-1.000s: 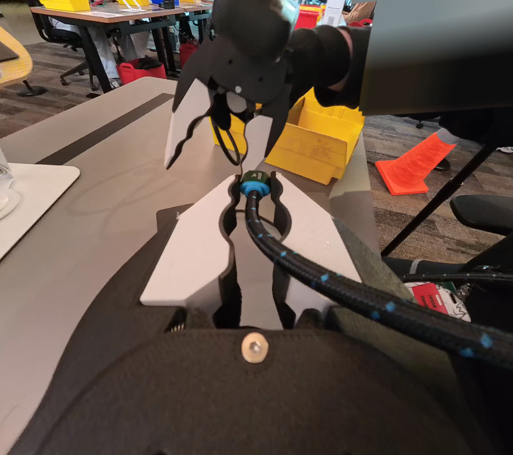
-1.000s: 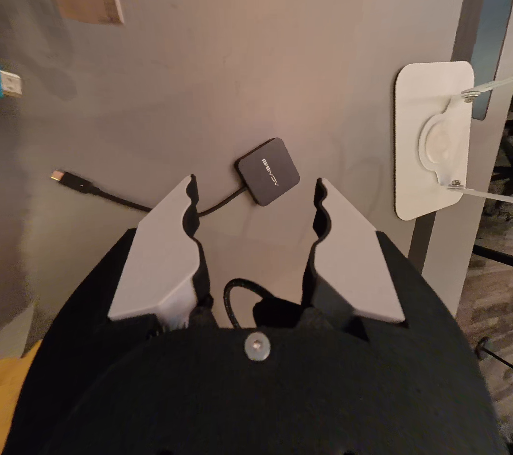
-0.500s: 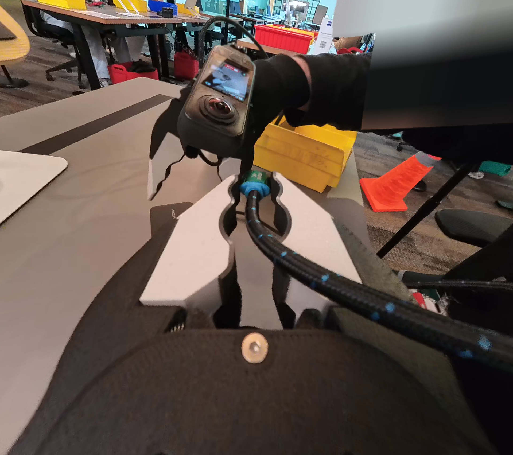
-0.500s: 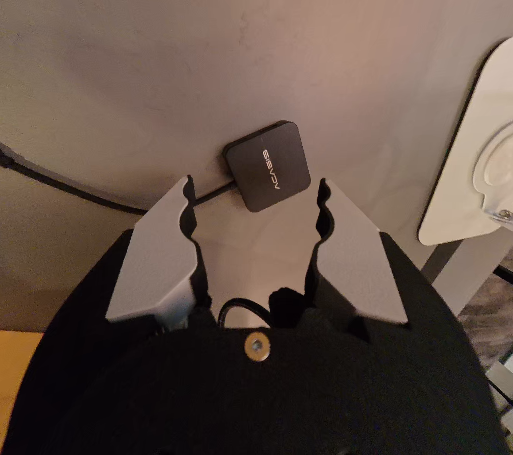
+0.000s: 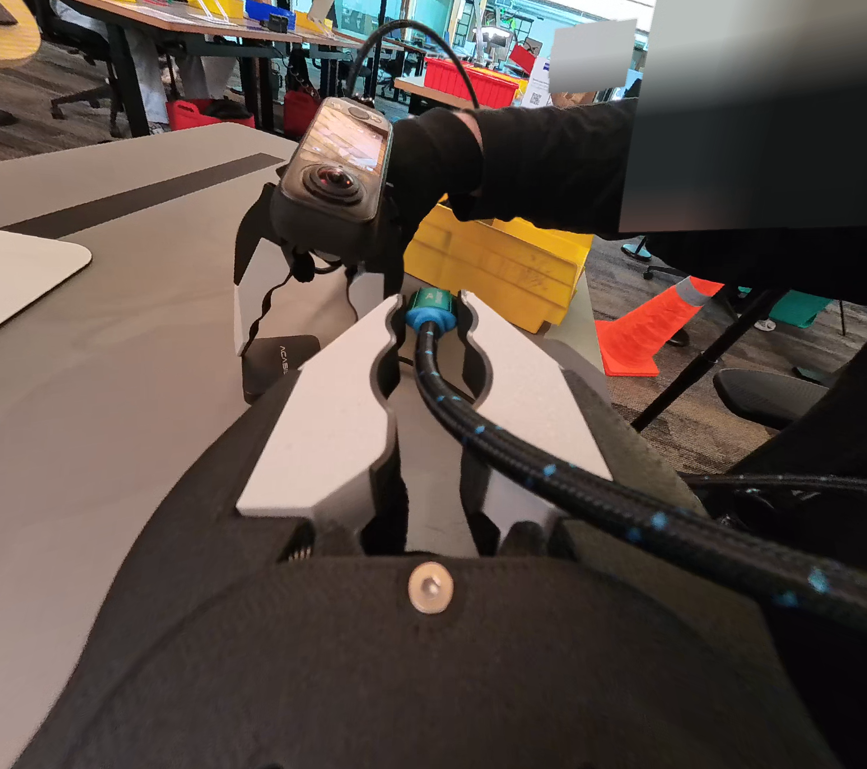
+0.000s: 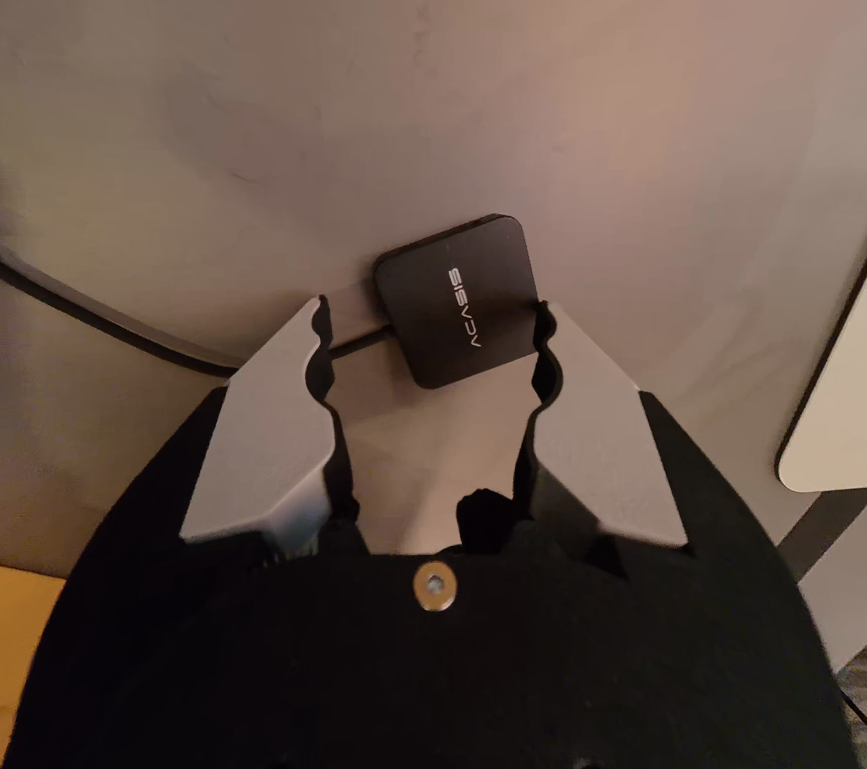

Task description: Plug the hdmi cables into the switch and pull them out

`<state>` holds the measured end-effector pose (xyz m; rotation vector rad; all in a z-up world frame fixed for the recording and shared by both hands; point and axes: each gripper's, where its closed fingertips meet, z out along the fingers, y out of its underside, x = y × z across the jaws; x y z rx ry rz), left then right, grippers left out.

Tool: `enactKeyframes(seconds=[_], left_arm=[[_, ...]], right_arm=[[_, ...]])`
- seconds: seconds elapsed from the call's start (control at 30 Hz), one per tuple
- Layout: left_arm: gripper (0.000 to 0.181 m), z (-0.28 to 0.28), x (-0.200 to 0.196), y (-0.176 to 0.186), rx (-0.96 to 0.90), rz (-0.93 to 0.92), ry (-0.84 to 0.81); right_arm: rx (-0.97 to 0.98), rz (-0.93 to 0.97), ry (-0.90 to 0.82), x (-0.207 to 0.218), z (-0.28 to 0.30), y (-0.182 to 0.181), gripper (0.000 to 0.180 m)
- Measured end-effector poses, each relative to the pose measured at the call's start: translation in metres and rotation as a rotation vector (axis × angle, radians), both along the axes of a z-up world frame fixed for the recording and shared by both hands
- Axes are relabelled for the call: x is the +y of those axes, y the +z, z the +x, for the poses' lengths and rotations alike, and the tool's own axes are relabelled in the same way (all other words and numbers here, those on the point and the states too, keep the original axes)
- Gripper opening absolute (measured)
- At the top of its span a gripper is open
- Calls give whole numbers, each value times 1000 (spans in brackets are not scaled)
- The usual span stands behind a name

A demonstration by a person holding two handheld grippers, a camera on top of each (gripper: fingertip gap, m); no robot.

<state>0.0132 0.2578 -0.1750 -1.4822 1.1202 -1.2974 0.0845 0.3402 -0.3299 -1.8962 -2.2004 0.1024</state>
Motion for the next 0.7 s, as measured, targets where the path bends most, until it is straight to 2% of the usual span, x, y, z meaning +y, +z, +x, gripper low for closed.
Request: enactKeyframes(seconds=[0.17,0.27,0.47,0.5,0.57,0.63,0.7], left_arm=[[19,-1,2,-3,2,-7,1],[19,-1,2,-3,2,-9,0],[19,-1,1,-3,0,-11,-3],[19,-1,1,-3,0,-11,-3],[19,-1,2,-4,3,-9,-2],[19,0,2,-6,6,-10,-1],[19,0,1,-7,10,-12,-3]], right_arm=[[16,1,5,1,0,0,82],[19,33,2,7,1,2,63],[58,34,-18,4,0,3,62],[76,28,-18,2,-2,5,54],[137,-37,-28,-8,-7,16,0],[149,-46,-50,-9,-5,18,0],[108,-49,-52,-11,3,10,16]])
